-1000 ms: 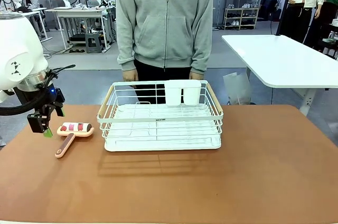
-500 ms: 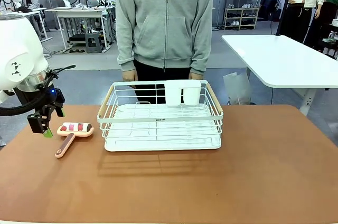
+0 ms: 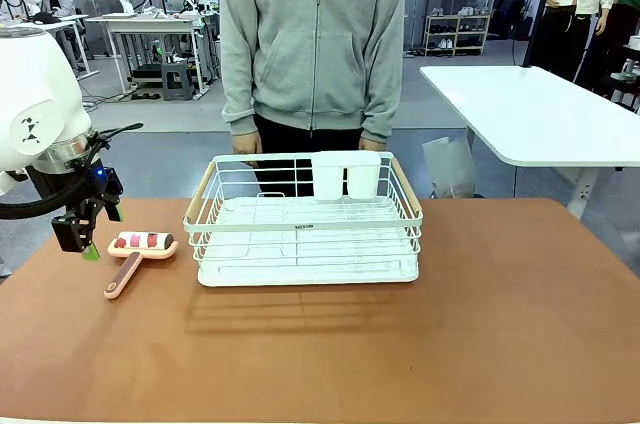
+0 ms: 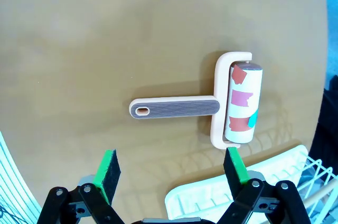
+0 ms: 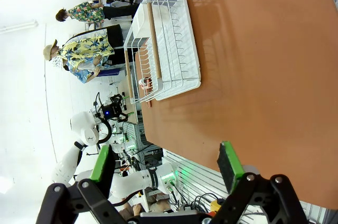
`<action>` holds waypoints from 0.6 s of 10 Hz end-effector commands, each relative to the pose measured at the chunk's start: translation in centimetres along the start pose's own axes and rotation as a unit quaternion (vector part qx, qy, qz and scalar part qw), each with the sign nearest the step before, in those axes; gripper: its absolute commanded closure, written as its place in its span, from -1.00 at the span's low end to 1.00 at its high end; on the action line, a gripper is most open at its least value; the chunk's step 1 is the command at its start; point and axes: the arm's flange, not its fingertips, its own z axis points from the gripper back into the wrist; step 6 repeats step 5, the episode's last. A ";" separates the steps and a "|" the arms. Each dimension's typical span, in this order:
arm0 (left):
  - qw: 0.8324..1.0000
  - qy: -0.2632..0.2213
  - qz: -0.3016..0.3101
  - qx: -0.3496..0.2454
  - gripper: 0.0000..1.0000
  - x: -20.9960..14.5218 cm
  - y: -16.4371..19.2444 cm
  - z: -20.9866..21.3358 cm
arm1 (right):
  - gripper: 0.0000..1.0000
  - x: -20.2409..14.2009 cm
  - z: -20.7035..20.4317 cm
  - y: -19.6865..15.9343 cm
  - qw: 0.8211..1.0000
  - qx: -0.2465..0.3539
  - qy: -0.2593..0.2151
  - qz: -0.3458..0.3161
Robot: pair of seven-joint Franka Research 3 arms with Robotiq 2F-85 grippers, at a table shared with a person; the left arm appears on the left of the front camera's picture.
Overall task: Clean the table.
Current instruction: Place the Lint Roller down when the Dish drying rack is positioned in the middle of the table.
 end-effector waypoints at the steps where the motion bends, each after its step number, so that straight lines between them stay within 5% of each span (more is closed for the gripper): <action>1: 1.000 0.000 0.000 0.001 -1.00 0.0 0.0 -0.1 | -1.00 -0.1 0.1 0.3 1.000 0.003 -0.001 0.004; 6: 1.000 0.000 0.000 0.001 -1.00 0.0 0.0 -0.1 | -1.00 -0.1 0.1 0.3 1.000 0.003 -0.001 0.004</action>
